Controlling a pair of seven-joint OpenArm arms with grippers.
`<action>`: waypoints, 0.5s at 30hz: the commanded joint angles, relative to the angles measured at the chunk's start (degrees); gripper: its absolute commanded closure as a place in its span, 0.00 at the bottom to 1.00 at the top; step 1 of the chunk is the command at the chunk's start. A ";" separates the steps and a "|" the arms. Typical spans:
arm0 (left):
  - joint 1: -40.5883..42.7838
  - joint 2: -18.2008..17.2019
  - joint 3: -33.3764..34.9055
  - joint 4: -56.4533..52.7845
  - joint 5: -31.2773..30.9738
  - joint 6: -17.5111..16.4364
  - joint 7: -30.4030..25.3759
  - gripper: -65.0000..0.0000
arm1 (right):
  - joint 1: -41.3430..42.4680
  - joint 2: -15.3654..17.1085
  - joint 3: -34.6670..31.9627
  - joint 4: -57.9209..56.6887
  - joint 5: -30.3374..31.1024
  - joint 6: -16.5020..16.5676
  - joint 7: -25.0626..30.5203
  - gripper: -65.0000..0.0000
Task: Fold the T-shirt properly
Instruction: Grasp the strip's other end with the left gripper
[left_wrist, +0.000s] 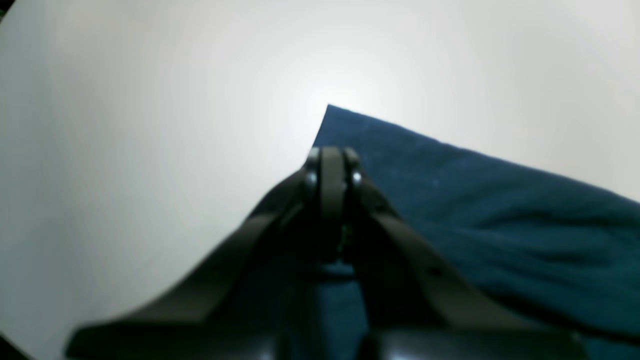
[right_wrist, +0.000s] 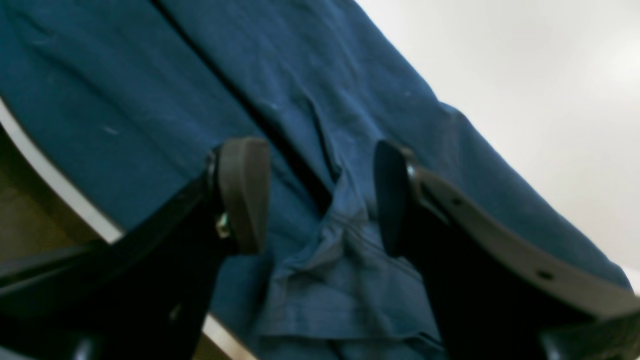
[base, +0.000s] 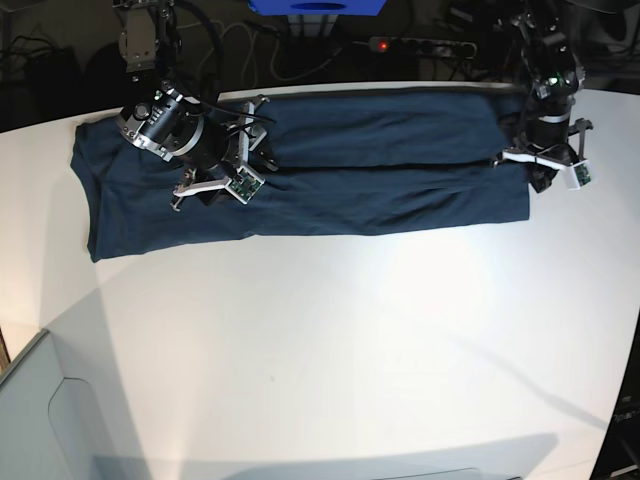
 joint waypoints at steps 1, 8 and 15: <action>0.52 -0.53 -0.22 1.33 -0.09 0.08 -1.47 1.00 | 0.42 0.10 0.12 0.95 0.83 0.89 1.25 0.51; 0.87 -0.70 -2.42 0.45 -0.09 0.08 -1.20 1.00 | 0.33 0.10 0.12 0.95 0.83 0.89 1.25 0.51; 0.70 -0.70 -3.21 0.45 -0.09 0.08 -1.20 0.62 | -0.55 0.01 0.12 0.95 0.83 0.89 1.25 0.51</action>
